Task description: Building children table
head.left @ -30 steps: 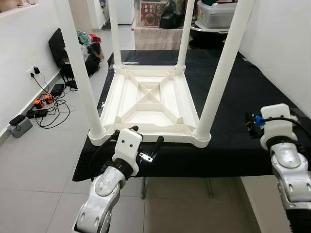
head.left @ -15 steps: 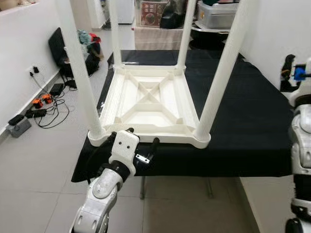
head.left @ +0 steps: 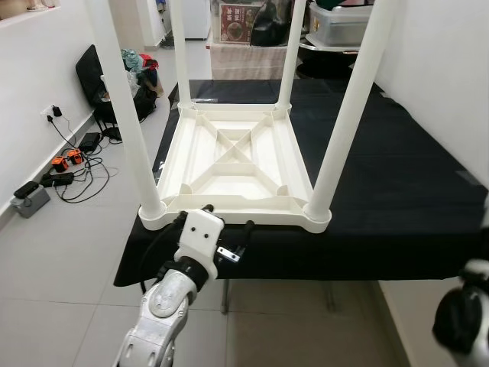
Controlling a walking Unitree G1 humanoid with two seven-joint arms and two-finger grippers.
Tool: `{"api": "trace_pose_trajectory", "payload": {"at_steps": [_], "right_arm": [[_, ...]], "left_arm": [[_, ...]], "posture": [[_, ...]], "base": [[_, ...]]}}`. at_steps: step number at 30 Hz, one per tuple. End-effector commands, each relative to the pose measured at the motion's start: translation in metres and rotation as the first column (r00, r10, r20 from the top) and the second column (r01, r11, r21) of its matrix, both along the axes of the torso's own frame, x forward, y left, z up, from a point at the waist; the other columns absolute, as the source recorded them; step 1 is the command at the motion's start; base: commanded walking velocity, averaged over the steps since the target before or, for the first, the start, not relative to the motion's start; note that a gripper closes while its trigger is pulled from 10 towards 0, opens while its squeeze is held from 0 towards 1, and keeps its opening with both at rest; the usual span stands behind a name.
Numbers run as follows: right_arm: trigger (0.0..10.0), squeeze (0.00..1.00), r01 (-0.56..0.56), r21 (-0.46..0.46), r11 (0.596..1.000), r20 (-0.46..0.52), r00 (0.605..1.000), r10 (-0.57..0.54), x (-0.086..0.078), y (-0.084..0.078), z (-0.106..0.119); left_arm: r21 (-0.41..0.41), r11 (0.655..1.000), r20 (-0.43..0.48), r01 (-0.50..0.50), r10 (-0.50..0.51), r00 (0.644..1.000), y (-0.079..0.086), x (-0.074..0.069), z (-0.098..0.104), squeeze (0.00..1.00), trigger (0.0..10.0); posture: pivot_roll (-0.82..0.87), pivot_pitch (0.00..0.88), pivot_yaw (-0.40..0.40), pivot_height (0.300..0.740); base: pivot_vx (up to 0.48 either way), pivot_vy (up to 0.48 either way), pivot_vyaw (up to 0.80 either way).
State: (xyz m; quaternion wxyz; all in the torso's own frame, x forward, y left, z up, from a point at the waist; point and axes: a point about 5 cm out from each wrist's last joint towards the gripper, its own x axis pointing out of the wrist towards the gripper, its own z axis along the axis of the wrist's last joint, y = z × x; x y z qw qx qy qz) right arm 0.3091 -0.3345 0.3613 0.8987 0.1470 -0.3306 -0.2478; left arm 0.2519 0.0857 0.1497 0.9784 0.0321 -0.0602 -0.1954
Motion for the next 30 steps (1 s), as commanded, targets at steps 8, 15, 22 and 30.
{"api": "trace_pose_trajectory", "payload": {"at_steps": [8,15,22,30], "right_arm": [[10.0,0.0,-0.468,-0.072,0.881,0.229,0.852,0.471,-0.001,0.061,0.049],[10.0,0.0,-0.712,-0.28,0.644,0.053,0.658,0.751,-0.002,0.127,0.034],[10.0,0.0,-0.819,-0.326,0.472,-0.113,0.529,0.841,-0.004,0.159,0.023],[10.0,0.0,-0.735,-0.277,0.619,-0.14,0.668,0.731,0.008,0.15,0.02]], "left_arm": [[0.007,1.0,-0.008,0.01,-0.01,1.0,-0.003,-0.001,-0.001,0.0,10.0],[0.009,1.0,-0.01,0.009,-0.009,1.0,-0.004,-0.001,-0.001,0.0,10.0],[0.011,1.0,-0.012,0.002,-0.002,1.0,-0.003,-0.002,-0.001,0.0,10.0],[0.002,1.0,-0.008,0.008,-0.008,1.0,-0.005,-0.003,0.001,0.0,10.0]], "posture": [[-0.01,0.0,-0.037,0.74],[-0.01,0.0,-0.042,0.74],[-0.01,0.0,-0.045,0.74],[-0.01,0.0,-0.048,0.74]], "base": [[0.0,0.0,0.0],[0.0,0.0,0.0],[0.0,0.0,0.0],[0.0,0.0,0.0]]}}
